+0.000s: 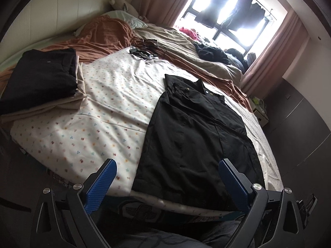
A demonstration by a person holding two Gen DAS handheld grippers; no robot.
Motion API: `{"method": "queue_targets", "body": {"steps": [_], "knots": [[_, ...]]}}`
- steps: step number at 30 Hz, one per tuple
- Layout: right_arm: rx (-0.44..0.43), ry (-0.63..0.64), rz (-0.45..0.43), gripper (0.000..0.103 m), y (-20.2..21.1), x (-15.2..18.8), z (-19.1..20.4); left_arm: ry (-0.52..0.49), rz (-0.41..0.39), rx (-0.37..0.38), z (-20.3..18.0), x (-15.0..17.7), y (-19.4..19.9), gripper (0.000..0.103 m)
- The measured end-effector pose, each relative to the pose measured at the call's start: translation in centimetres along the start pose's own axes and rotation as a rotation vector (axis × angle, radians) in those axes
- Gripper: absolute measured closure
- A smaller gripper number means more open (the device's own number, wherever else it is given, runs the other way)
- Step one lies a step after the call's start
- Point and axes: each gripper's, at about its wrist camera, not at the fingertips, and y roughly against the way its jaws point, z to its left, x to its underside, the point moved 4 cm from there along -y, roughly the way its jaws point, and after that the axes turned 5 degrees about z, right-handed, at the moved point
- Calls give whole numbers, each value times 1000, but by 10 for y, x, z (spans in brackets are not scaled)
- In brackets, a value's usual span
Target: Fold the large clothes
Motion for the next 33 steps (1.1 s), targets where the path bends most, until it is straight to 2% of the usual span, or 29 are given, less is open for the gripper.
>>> {"method": "queue_targets", "body": {"steps": [8, 11, 13, 16, 22, 26, 31, 33], "knots": [[22, 23, 16, 14, -7, 10, -16, 53, 62, 34, 34, 26, -16, 21], [34, 24, 23, 17, -19, 11, -23, 67, 99, 38, 44, 33, -35, 32], [37, 10, 23, 20, -27, 11, -27, 83, 128, 43, 52, 35, -50, 44], [40, 16, 21, 21, -39, 7, -28, 104, 167, 55, 57, 36, -74, 51], [76, 20, 34, 21, -65, 1, -33, 106, 227, 87, 56, 34, -115, 52], [88, 28, 22, 21, -76, -4, -34, 153, 296, 103, 64, 39, -145, 52], [96, 8, 12, 21, -89, -17, -45, 161, 301, 136, 66, 43, -148, 52], [95, 2, 15, 21, -95, -18, -49, 197, 312, 177, 69, 46, -145, 52]]}}
